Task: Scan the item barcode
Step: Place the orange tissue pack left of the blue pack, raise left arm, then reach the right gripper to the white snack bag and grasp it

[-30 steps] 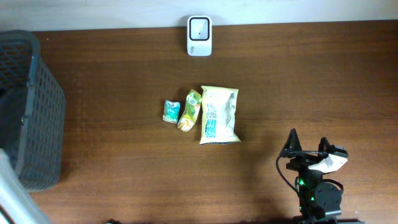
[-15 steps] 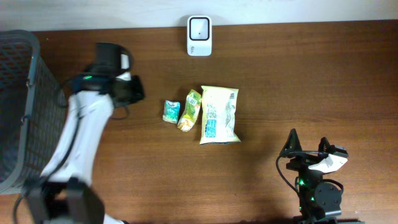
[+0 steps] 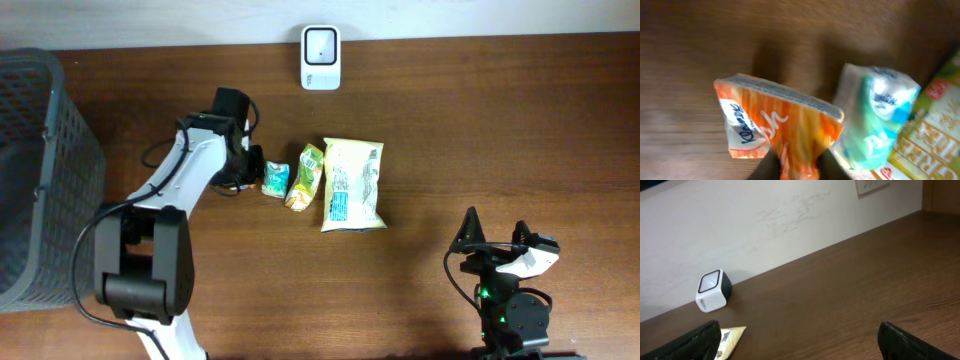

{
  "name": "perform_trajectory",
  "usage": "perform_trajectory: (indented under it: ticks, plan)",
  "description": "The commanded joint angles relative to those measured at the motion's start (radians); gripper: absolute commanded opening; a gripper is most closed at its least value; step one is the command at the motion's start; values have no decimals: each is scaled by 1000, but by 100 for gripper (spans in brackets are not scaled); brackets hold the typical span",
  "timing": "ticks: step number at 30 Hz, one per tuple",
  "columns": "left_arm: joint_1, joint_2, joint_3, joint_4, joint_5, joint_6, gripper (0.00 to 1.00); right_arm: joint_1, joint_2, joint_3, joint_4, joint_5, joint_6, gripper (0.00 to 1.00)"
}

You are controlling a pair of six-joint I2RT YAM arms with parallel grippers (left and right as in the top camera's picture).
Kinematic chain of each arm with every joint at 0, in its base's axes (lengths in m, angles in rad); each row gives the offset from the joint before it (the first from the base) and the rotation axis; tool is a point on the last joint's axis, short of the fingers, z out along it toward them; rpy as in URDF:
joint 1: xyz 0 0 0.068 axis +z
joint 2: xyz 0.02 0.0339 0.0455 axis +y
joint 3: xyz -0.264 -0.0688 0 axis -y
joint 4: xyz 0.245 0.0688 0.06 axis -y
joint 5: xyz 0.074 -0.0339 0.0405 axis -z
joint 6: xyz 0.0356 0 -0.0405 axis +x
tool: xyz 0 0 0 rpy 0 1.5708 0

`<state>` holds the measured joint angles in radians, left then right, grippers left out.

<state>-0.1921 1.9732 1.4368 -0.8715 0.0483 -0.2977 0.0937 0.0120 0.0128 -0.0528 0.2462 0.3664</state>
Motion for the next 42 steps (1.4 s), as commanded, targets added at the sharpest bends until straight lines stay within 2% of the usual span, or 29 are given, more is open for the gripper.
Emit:
perform_trajectory:
  ticks: [1,2,3,4,5,8,13,15,19,23,27,29,34,38,42]
  plan:
    - [-42,8,-2,-1,68,-4,63,6,-6,-7,-4,20,2,99]
    - [-55,8,-2,-1,68,-4,70,6,-6,-7,-4,19,2,99]
    - [-64,8,-2,-3,68,-4,82,6,-6,-7,-4,20,2,99]
    - [-72,6,0,-6,68,-3,82,6,-6,-7,-4,19,2,98]
    - [-76,6,3,-11,68,-3,87,6,-6,-7,-4,19,2,99]
    - [-73,-3,46,-60,68,-3,88,6,-6,-7,-4,20,2,99]
    - [-40,-76,243,-204,41,0,89,6,-6,-7,-4,20,2,99]
    - [-26,-117,325,-242,38,0,99,6,-6,-7,-4,20,2,99]
    - [-16,-202,420,-241,37,0,99,6,-6,-7,0,20,2,99]
    - [-13,-261,422,-237,-52,5,100,6,-6,-7,-1,20,2,99]
    - [14,-330,422,-217,-56,58,99,4,-6,-7,15,27,16,99]
    - [35,-362,422,-215,-72,61,99,4,-6,-7,6,-10,62,99]
    - [51,-378,422,-230,-128,61,99,4,16,-7,10,-77,61,99]
    - [51,-378,419,-248,-127,61,99,4,24,-6,69,-241,61,99]
    - [51,-378,419,-248,-127,61,99,4,50,39,51,-411,62,99]
